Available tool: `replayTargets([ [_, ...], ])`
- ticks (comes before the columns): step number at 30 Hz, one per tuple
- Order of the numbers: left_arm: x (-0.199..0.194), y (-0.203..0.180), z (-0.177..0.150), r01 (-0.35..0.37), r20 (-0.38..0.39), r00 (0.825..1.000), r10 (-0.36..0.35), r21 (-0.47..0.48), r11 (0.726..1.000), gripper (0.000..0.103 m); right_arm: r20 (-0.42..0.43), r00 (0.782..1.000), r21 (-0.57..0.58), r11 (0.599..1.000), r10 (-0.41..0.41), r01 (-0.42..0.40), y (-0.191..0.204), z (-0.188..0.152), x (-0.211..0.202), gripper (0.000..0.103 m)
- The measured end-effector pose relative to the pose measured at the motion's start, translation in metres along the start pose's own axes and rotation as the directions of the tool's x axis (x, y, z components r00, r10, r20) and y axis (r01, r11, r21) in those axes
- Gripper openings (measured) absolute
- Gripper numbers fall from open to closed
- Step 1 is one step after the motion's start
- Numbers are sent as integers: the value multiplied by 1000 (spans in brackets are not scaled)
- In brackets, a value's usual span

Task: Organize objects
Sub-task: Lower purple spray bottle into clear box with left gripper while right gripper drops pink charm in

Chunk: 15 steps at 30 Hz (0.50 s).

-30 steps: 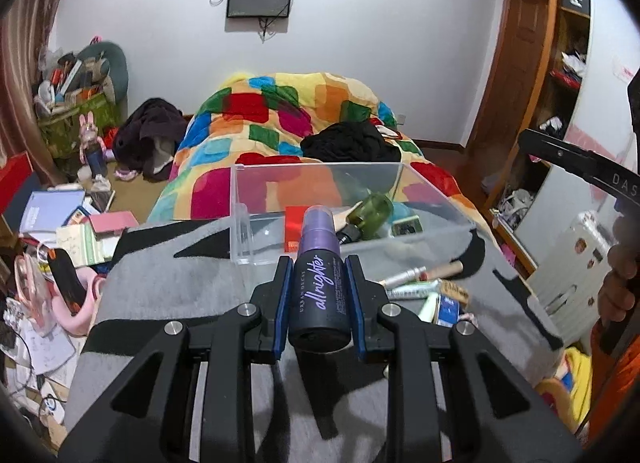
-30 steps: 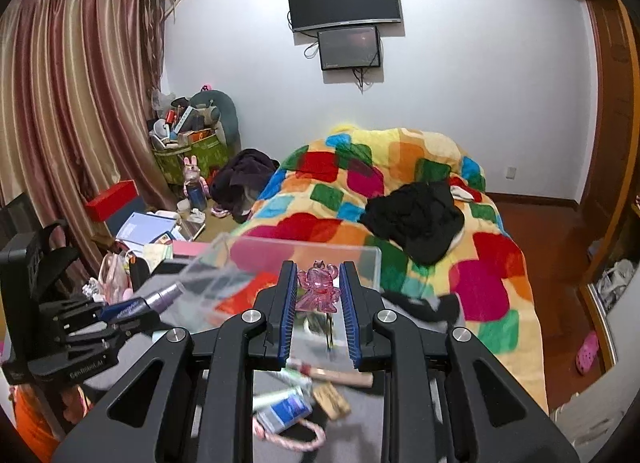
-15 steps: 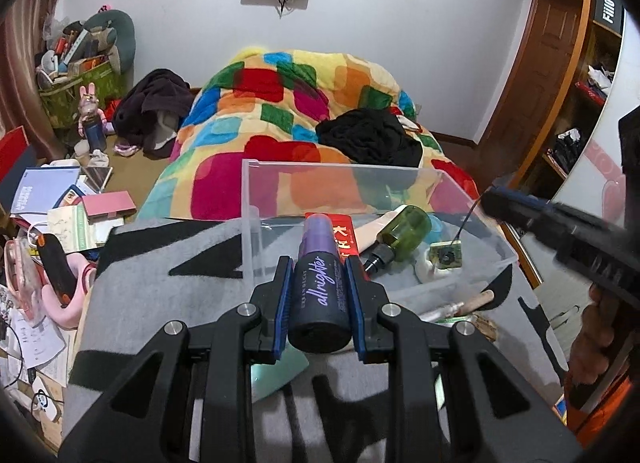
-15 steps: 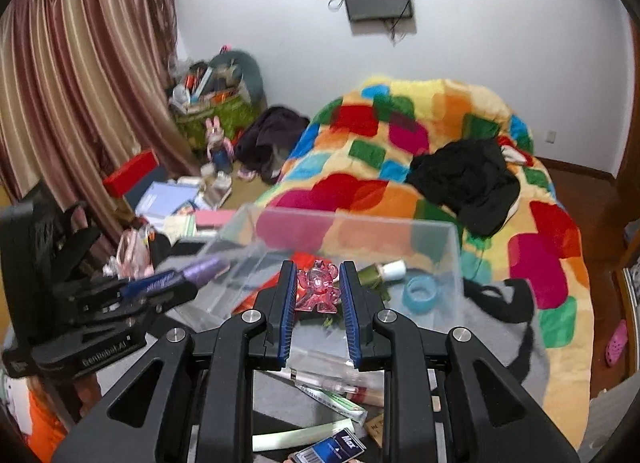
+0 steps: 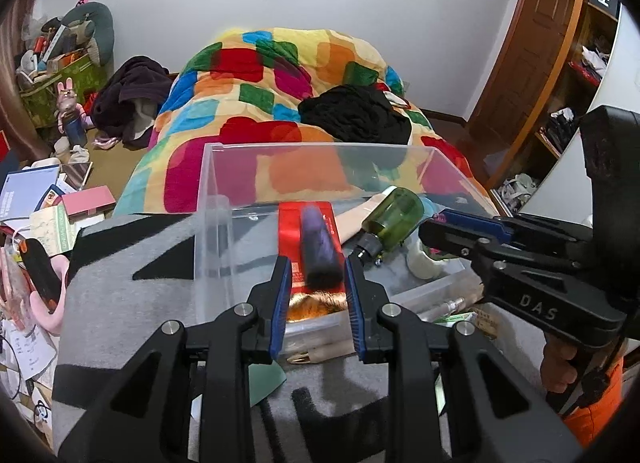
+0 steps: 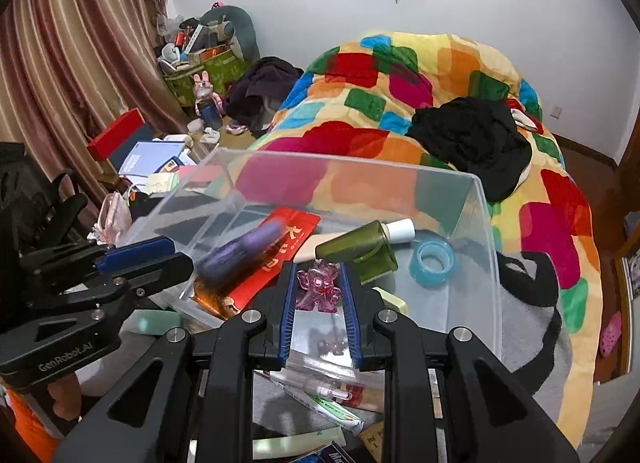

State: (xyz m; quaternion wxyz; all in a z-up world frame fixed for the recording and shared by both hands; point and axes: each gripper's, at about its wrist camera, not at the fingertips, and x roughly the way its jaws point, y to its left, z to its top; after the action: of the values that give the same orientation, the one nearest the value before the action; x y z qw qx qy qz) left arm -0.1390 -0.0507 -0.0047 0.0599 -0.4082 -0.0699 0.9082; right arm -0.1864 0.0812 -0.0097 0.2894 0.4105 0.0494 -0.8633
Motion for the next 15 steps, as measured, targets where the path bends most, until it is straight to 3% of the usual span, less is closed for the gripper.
replayTargets([
  [3,-2,0,-1,11,-7,1000,-11,-8,1000,28,-13,1000,-8,1000,2,-2,1,-2,1,22],
  [5,-5,0,-2,13,-3,1000,-13,-9,1000,35,-13,1000,-12,1000,2,-2,2,-3,-1,27],
  [10,-21,-5,-4,2,31,1000,-2,6,1000,40,23,1000,-33,999,-17,18,7,-4,-16,39],
  [15,-42,-7,-8,-25,76,997,23,22,999,57,67,997,-53,998,-37,41,10,-8,-38,50],
])
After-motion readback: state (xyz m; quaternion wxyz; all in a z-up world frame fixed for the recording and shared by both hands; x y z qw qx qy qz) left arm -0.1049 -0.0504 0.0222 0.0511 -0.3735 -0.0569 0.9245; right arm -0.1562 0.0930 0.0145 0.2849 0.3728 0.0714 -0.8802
